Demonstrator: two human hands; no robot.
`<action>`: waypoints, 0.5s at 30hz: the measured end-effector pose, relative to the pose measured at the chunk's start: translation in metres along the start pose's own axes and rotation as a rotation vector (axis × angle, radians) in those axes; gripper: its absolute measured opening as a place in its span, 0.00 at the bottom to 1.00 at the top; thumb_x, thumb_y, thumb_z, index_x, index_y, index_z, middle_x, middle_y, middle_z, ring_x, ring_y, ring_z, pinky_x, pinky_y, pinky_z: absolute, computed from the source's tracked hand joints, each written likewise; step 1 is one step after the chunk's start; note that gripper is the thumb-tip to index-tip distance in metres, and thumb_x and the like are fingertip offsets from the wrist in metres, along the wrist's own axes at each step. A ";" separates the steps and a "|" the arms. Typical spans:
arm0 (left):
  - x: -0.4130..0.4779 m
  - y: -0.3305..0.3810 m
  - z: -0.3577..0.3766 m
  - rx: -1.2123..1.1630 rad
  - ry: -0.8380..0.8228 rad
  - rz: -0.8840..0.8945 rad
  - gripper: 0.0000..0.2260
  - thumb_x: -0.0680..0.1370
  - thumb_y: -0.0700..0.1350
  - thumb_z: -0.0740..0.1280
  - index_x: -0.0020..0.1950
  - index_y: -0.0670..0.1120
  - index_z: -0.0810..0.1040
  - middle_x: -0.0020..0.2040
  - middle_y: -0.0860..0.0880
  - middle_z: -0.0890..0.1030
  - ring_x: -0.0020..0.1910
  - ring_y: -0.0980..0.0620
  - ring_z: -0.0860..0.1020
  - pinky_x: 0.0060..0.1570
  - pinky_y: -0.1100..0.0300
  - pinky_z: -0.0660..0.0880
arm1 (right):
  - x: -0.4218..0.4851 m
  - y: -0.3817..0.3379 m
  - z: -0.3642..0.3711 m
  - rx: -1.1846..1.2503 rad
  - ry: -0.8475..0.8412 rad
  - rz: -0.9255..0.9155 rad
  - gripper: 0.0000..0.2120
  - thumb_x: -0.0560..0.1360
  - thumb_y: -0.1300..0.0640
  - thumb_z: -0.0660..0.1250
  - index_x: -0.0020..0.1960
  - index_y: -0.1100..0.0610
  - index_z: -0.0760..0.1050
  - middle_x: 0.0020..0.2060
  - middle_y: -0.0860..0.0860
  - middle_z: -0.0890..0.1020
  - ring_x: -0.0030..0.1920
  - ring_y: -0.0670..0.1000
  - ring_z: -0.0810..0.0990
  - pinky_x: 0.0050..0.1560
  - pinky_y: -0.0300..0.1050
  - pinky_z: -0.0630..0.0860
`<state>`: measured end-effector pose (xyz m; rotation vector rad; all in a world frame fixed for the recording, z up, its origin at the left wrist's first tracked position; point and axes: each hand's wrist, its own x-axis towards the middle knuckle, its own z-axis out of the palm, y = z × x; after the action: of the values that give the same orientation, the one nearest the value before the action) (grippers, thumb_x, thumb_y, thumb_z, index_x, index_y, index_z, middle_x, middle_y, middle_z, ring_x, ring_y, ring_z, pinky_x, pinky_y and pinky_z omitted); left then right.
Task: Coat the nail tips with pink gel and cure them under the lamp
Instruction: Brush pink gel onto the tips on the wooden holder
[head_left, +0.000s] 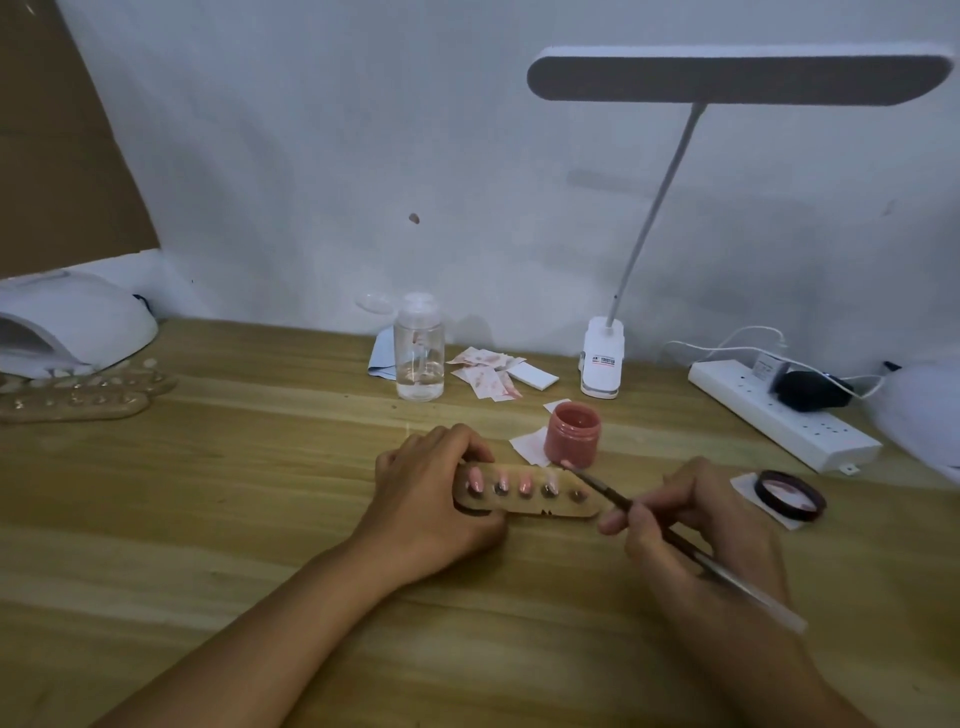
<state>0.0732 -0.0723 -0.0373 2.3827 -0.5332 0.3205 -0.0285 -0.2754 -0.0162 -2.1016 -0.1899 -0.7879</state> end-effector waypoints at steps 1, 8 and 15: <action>0.000 0.001 -0.001 0.001 0.001 0.001 0.17 0.66 0.55 0.73 0.50 0.60 0.70 0.46 0.62 0.74 0.51 0.61 0.70 0.56 0.57 0.61 | 0.000 0.000 0.001 -0.043 -0.006 -0.022 0.12 0.71 0.66 0.71 0.39 0.50 0.75 0.36 0.41 0.83 0.42 0.45 0.82 0.46 0.51 0.78; -0.001 0.003 -0.002 -0.001 -0.002 -0.002 0.17 0.66 0.54 0.74 0.50 0.61 0.70 0.49 0.62 0.75 0.52 0.62 0.71 0.56 0.58 0.60 | 0.001 0.001 0.004 -0.067 -0.073 0.019 0.06 0.70 0.54 0.68 0.43 0.45 0.74 0.37 0.41 0.83 0.47 0.46 0.80 0.47 0.53 0.78; 0.000 0.004 -0.002 0.006 0.014 -0.006 0.17 0.66 0.54 0.75 0.49 0.60 0.71 0.46 0.62 0.74 0.51 0.61 0.71 0.57 0.57 0.62 | -0.001 0.002 0.005 -0.106 -0.055 -0.004 0.04 0.69 0.55 0.70 0.37 0.49 0.75 0.35 0.43 0.81 0.45 0.45 0.80 0.47 0.52 0.77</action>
<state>0.0711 -0.0736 -0.0343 2.3857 -0.5200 0.3359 -0.0258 -0.2732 -0.0202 -2.2251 -0.1855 -0.7578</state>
